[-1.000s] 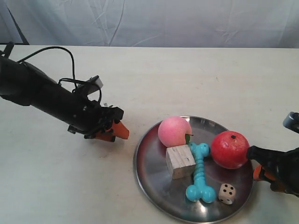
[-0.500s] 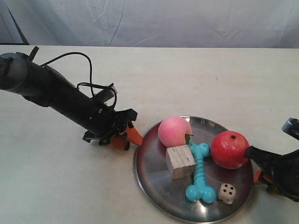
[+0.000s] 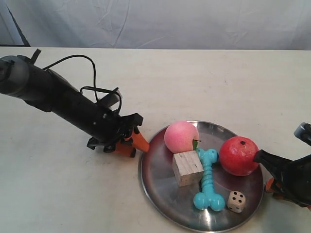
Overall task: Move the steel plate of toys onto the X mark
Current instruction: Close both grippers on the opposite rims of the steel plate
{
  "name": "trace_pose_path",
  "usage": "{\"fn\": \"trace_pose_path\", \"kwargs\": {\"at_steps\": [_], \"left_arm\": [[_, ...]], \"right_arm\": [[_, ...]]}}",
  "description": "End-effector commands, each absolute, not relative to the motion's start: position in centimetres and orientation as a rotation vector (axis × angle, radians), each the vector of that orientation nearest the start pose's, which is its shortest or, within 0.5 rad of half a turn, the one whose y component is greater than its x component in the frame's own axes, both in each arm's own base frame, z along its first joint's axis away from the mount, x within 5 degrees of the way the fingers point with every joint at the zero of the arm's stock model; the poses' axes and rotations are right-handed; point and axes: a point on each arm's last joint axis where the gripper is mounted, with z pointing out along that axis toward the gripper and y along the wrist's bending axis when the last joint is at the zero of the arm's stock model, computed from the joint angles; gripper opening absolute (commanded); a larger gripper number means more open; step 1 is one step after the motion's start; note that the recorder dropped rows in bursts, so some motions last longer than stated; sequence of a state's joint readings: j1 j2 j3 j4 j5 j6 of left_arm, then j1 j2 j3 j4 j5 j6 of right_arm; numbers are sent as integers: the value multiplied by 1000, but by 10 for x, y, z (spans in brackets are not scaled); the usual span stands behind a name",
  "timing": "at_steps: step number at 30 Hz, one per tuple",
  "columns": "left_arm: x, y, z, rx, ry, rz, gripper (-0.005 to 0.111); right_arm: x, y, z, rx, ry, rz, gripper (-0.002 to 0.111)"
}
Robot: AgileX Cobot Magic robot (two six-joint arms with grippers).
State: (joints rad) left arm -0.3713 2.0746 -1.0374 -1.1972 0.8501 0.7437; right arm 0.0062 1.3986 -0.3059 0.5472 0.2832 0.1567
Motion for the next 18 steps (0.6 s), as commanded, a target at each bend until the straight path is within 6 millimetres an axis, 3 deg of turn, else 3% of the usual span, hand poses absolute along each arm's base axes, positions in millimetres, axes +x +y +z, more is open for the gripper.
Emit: {"fn": "trace_pose_path", "kwargs": {"at_steps": [1,8,18], "left_arm": [[296,-188,88,288,2961,-1206,45],[288,-203,87,395,2953,-1183,45],[288,-204,85,400,2946,-1136,45]], "right_arm": [[170,14,121,931,2721,350,18],[170,14,121,947,2715,359,18],[173,21,123,892,2710,478,16]]}}
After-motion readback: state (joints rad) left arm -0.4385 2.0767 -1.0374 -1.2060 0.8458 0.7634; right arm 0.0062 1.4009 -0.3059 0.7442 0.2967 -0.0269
